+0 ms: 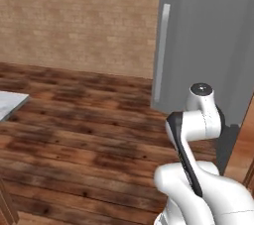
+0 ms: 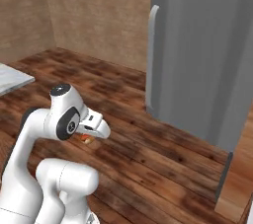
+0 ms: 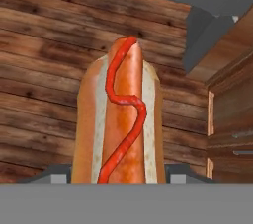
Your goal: Place the cold items (lime and squash) from the fridge in one tupperware on the dining counter. Place the warm items (hot dog and kebab skewer) in the stove area in another tupperware.
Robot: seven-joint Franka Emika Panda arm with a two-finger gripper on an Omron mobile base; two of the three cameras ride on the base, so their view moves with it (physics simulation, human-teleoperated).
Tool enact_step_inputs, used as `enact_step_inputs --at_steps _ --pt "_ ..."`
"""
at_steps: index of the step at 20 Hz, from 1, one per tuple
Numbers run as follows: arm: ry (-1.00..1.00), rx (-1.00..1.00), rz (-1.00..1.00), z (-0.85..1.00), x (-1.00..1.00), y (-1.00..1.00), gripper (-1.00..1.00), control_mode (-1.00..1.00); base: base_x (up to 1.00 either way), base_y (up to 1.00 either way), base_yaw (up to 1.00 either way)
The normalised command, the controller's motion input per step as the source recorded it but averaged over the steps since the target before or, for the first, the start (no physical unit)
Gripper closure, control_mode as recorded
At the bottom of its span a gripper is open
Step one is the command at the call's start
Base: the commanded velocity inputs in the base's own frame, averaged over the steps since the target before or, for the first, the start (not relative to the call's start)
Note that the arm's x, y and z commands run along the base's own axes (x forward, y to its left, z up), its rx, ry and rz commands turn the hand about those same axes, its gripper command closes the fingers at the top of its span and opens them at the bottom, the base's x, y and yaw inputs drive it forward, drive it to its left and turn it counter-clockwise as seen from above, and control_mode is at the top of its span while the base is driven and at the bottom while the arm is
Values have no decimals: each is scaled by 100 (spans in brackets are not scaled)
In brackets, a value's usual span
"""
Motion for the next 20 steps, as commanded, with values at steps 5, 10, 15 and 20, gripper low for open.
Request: enact_step_inputs --at_steps 5,10,15,20 --pt "0 0 0 0 0 0 100 100 85 0 22" --pt "0 0 0 0 0 0 100 100 94 0 23" --pt "0 0 0 0 0 0 100 100 95 0 26" --pt "0 0 0 0 0 0 100 100 90 12 32"
